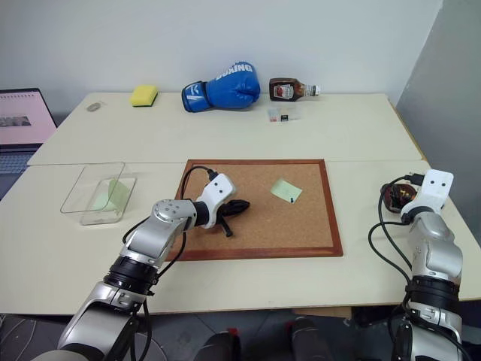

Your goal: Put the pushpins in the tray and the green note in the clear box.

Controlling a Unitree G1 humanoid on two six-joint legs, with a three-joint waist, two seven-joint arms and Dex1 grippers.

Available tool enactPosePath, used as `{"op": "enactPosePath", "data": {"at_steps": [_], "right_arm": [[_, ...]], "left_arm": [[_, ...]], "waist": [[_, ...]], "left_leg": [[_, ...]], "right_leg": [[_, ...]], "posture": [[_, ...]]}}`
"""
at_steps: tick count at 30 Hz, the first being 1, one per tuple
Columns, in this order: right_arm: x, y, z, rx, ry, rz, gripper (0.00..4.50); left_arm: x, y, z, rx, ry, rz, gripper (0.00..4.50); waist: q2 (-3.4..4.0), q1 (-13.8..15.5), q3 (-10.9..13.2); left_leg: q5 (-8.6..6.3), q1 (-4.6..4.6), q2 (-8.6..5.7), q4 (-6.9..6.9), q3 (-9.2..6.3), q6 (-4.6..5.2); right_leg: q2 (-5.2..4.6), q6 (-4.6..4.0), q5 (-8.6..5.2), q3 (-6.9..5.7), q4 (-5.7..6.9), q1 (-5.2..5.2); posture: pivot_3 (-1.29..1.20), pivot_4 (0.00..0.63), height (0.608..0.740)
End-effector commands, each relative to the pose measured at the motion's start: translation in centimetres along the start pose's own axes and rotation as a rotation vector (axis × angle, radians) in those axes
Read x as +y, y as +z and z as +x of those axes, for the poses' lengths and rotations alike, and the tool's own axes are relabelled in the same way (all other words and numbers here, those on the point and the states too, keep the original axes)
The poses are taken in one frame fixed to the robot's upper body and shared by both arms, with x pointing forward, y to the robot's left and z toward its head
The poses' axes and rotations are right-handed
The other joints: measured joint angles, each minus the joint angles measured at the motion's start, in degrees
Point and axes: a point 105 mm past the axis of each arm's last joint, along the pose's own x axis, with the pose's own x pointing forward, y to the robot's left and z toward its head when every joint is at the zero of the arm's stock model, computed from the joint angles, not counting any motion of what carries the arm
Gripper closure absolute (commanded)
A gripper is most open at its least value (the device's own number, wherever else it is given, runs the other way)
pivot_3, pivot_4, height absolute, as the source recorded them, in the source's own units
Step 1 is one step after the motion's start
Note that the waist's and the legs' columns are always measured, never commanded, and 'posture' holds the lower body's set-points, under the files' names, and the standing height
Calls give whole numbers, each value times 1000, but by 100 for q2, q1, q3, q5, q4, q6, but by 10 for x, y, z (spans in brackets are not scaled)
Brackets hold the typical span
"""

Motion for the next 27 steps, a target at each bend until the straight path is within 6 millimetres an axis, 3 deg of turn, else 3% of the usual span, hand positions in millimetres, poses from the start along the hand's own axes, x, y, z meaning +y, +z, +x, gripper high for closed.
{"op": "enactPosePath", "data": {"at_steps": [1, 8, 19, 24, 27], "right_arm": [[5, 17, 0, -62, 43, 45, 57], [24, 22, -2, -77, 133, 181, 57], [26, 23, 1, -74, 140, 245, 57], [31, 32, -2, -119, 165, 126, 57], [60, 39, -12, -155, 310, 1, 57]], "left_arm": [[-7, -27, 3, 97, -16, -44, 4500], [-8, -27, 4, 95, -18, -43, 4500], [-7, -27, 3, 97, -12, -43, 4500], [-8, -27, 3, 96, -13, -41, 4500], [-8, -28, 3, 96, -16, -42, 4500]], "waist": [[0, 0, 0], [0, 0, 0], [0, 4, 0], [0, 4, 0], [0, 2, 0]], "left_leg": [[0, 0, 0, 0, 0, 0], [0, 1, 0, 0, 0, 0], [0, 0, 0, 0, -1, 0], [0, -1, 0, 0, 0, 0], [0, -1, 0, 0, 0, 0]], "right_leg": [[0, 0, 0, 0, 0, 0], [0, -1, 0, 0, 1, 0], [0, -2, -1, 0, -1, 0], [0, -2, -2, 0, -2, -1], [0, -3, -2, 0, -2, -1]], "posture": [[0, 150, 740], [0, 150, 740], [0, 150, 740], [0, 150, 740], [0, 150, 740]]}}
